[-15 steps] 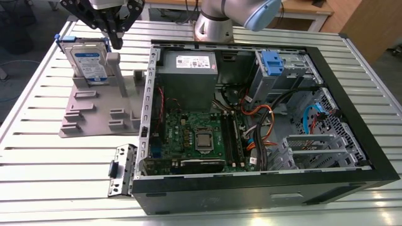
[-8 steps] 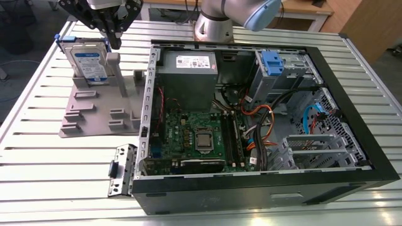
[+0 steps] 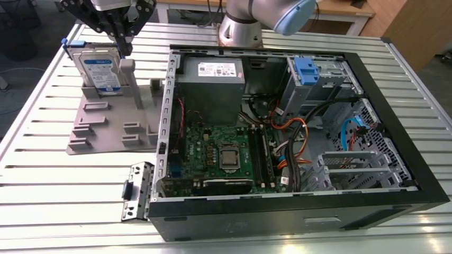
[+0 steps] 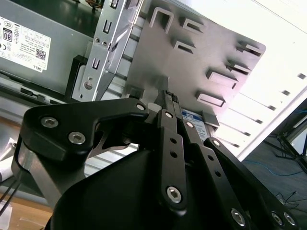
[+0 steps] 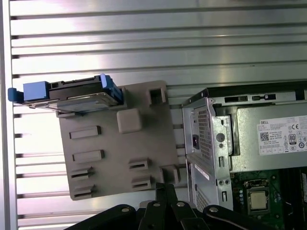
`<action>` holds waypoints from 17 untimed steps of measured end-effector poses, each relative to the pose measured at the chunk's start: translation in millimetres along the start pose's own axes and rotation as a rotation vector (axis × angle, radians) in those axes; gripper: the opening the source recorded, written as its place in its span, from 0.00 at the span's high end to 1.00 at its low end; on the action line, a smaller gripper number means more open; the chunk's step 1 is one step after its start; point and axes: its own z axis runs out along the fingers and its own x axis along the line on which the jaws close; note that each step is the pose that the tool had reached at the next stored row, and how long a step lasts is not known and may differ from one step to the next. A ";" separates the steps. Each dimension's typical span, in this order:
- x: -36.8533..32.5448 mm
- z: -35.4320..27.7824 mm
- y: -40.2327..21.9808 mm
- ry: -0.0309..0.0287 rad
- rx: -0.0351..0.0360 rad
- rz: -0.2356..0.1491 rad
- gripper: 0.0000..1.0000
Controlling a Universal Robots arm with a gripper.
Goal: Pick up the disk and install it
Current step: 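Reach for the disk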
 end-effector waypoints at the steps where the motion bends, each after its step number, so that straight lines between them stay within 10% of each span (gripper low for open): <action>1: 0.8 0.0 -0.1 0.0001 0.0001 0.000 0.90; 17: 14.3 0.3 -1.1 0.0001 0.0000 0.000 0.90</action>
